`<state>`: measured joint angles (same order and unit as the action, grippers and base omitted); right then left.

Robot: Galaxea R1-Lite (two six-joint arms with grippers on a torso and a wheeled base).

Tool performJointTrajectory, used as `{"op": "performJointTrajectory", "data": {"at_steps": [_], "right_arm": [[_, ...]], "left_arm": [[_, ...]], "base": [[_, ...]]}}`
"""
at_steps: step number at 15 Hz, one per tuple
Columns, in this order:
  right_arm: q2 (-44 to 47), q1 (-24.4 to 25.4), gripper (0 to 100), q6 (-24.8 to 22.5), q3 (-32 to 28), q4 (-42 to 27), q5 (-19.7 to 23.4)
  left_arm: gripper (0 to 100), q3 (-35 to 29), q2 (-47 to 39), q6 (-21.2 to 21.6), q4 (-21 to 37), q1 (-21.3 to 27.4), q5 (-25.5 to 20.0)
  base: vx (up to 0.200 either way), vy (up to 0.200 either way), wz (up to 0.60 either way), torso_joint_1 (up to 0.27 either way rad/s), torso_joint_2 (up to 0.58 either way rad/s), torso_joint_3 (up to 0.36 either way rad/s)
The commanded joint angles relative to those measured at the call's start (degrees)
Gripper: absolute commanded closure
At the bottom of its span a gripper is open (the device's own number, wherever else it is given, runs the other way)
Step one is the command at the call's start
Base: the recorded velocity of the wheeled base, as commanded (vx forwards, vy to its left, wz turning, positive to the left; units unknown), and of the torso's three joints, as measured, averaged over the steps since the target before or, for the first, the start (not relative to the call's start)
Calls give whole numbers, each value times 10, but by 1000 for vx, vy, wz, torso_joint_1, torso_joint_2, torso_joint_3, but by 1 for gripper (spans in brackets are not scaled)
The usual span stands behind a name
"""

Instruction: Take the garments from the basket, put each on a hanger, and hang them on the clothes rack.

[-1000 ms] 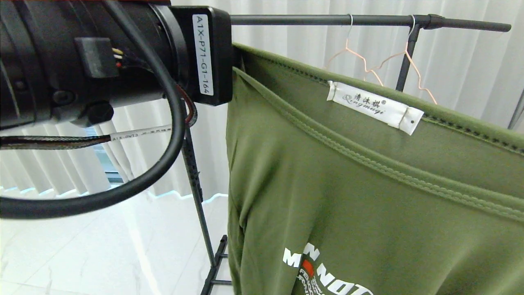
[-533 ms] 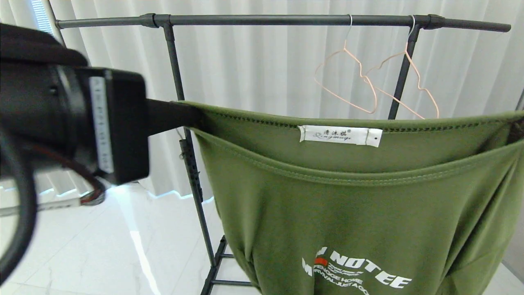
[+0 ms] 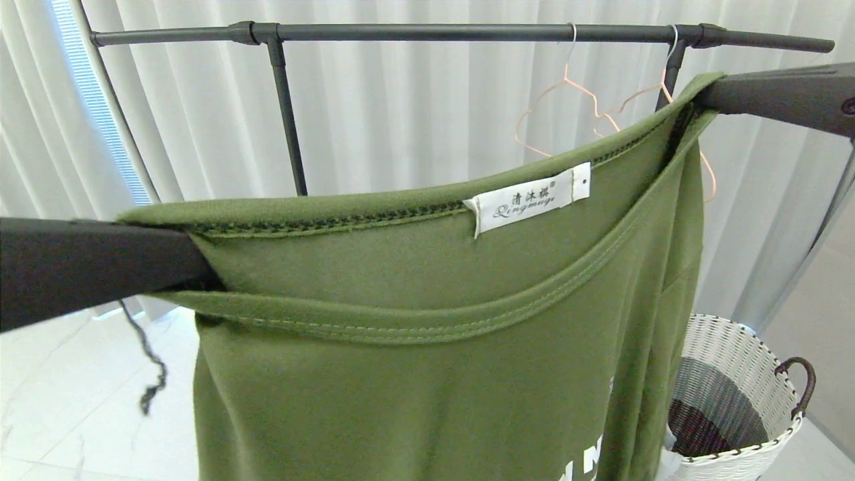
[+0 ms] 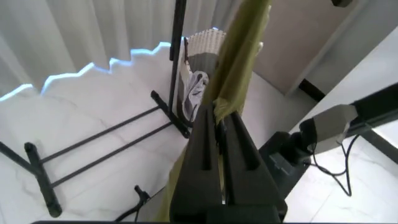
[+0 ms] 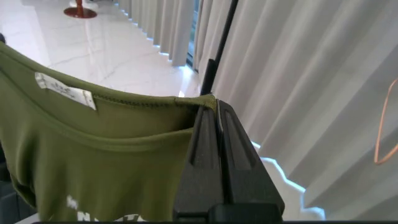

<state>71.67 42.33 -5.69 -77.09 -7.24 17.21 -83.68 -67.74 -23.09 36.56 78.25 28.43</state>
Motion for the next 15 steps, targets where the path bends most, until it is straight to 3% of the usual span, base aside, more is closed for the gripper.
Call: {"op": "performJointTrajectory", "data": {"at_steps": [1,2,5,6,9,15], "right_arm": [[10,-1,100,0,-3,-1,-1],[8,-9,100,0,-3,-6,-3],[2,-51,100,0,-42,-61,-6],[-1,-59,100,0,-60,-95,-7],[-27,-59,100,-2,-48,-143,-43],[-36,-57,100,-3,-38,-144,-45]], "left_arm": [[100,3,9,3,0,4,1],[100,0,5,23,0,-7,3],[100,-14,-10,175,-12,-135,-13],[100,-32,-18,189,-28,-162,-36],[100,-43,-39,189,-49,-193,-61],[100,-44,-46,189,-59,-193,-61]], "base": [[0,0,0,0,0,0],[0,0,0,0,0,0],[0,0,0,0,0,0],[0,0,0,0,0,0],[0,0,0,0,0,0],[0,0,0,0,0,0]]}}
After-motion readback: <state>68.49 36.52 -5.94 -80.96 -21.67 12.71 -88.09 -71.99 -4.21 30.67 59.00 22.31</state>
